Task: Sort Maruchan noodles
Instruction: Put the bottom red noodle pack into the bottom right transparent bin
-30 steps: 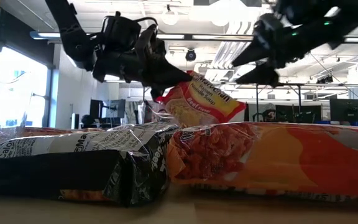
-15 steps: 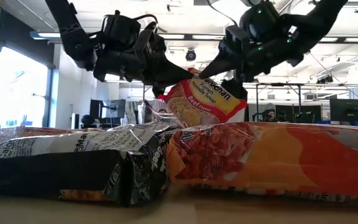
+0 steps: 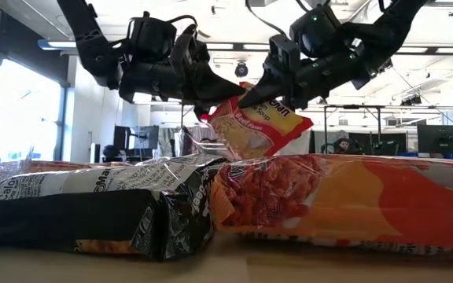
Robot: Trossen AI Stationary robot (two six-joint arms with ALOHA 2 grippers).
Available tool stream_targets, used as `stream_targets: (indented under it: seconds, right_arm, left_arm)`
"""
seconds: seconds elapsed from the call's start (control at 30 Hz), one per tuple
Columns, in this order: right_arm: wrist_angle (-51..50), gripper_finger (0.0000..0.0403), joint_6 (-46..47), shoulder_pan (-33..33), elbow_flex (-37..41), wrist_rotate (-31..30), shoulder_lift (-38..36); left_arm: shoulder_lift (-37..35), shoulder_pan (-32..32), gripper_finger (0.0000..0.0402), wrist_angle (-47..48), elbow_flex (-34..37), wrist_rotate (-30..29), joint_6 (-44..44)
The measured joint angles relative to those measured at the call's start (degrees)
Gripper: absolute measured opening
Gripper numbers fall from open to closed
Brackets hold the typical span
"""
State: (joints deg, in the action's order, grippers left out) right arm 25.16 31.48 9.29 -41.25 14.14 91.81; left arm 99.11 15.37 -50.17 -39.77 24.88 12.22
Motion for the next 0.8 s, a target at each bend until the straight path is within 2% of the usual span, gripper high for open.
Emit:
stream_targets:
  seconds: [0.1,0.17,0.33,0.5,0.67,0.8]
  right_arm:
    - [-2.1,0.0100,-0.4,-0.3,-1.6,0.0,0.0]
    - [-5.4,0.0073,-1.3,-0.6,-3.2,-0.4,-0.3]
    - [-21.8,0.0073,-6.1,-2.0,-10.6,-0.6,-2.5]
    - [-48.3,0.0093,-9.5,-6.6,-23.4,-4.5,-4.7]
    - [-73.6,0.0073,-8.7,-16.8,-37.1,-12.4,-5.0]
    - [-88.4,0.0074,1.0,-28.2,-44.6,-18.4,-5.0]
  left_arm:
    - [-1.0,0.4,0.0020,0.5,0.1,0.5,0.6]
    - [-2.4,0.9,0.0034,1.6,0.3,1.6,0.6]
    - [-9.8,3.1,0.0067,1.3,4.0,3.2,-0.6]
    - [-18.6,5.6,0.0079,0.9,8.8,3.1,-4.8]
    - [-22.5,7.7,0.0073,0.9,10.7,3.1,-7.0]
    - [-22.5,8.9,0.0068,1.4,11.0,3.1,-7.6]
